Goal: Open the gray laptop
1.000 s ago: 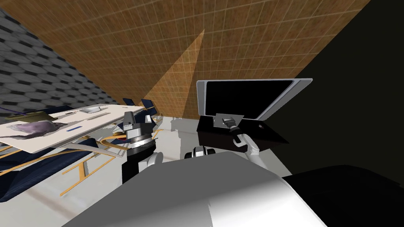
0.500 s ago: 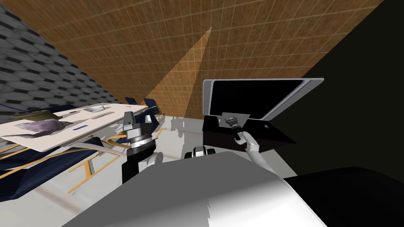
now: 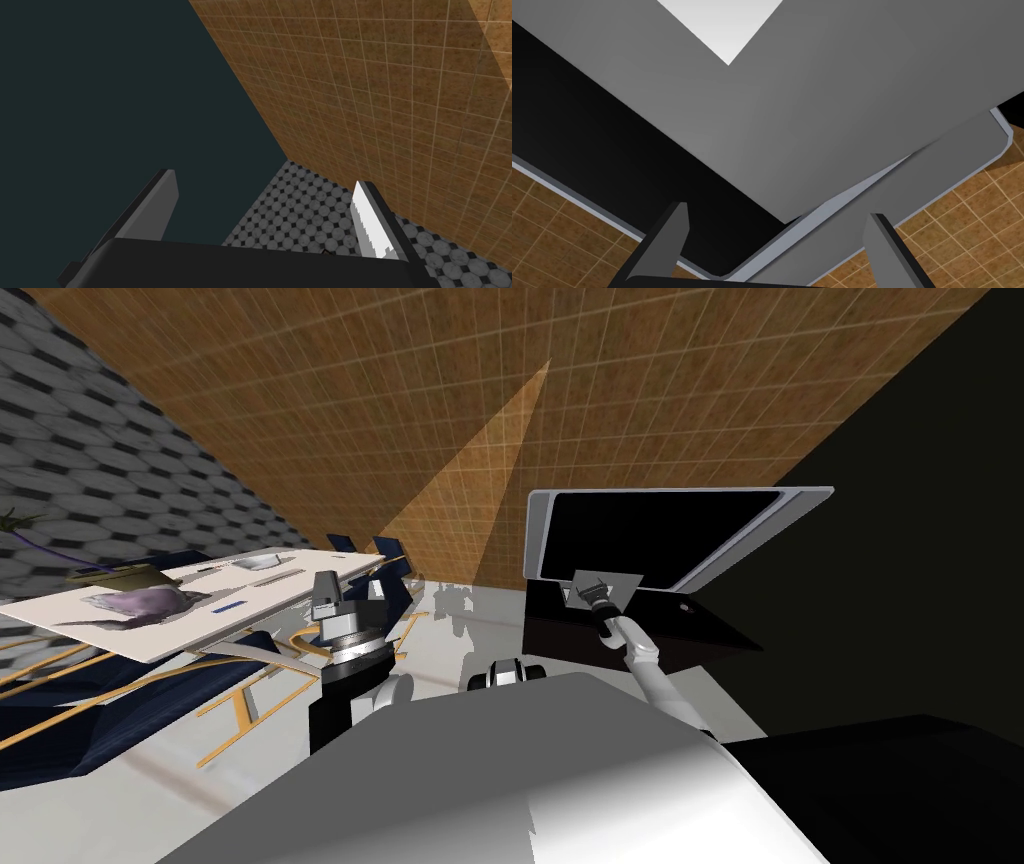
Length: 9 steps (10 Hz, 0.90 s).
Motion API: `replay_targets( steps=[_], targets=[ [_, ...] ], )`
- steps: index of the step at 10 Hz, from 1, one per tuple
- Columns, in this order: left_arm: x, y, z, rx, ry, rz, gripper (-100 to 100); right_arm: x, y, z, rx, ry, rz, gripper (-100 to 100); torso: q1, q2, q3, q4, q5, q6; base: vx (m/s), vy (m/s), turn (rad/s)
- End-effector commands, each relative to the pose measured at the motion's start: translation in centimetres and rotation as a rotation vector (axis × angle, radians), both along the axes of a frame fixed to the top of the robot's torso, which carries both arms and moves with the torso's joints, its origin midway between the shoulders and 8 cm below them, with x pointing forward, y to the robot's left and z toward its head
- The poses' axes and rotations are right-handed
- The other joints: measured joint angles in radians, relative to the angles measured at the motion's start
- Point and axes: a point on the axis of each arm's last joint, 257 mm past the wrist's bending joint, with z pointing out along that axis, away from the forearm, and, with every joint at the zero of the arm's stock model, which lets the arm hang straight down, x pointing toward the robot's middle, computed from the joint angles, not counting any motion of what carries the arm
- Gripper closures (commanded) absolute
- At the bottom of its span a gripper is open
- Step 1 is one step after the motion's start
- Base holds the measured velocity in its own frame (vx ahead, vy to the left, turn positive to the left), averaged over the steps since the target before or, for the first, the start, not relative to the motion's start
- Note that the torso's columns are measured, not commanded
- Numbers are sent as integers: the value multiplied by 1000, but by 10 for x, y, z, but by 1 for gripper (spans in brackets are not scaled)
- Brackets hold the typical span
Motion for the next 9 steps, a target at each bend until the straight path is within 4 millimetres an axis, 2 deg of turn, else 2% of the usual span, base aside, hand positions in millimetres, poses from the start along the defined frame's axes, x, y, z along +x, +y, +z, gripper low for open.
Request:
replay_targets(
  steps=[1, 4, 5, 6, 8, 9],
  targets=[
    [0, 0, 0, 0, 0, 0, 0, 4, -16, 5, -97, 20, -27, -100, 0, 0, 0, 0, 0, 0, -10, 116, 15],
    [0, 0, 0, 0, 0, 0, 0, 7, -36, 13, -212, 44, -61, -100, 1, -1, 0, 0, 0, 0, -12, 122, 9],
    [0, 0, 0, 0, 0, 0, 0, 7, -31, 13, -190, 39, -53, -100, -1, -1, 0, 0, 0, 0, -4, 43, -1],
    [0, 0, 0, 0, 0, 0, 0, 7, -42, 18, -199, 40, -60, -100, -3, -1, 0, 0, -1, 0, 62, 18, 35],
    [0, 0, 0, 0, 0, 0, 0, 8, -43, 17, -199, 41, -61, -100, 0, -5, -3, -1, 0, 0, 77, 19, 19],
    [0, 0, 0, 0, 0, 0, 0, 8, -44, 17, -199, 40, -60, 100, 0, -1, -1, 0, 0, 0, 11, 1, 1]
  ],
)
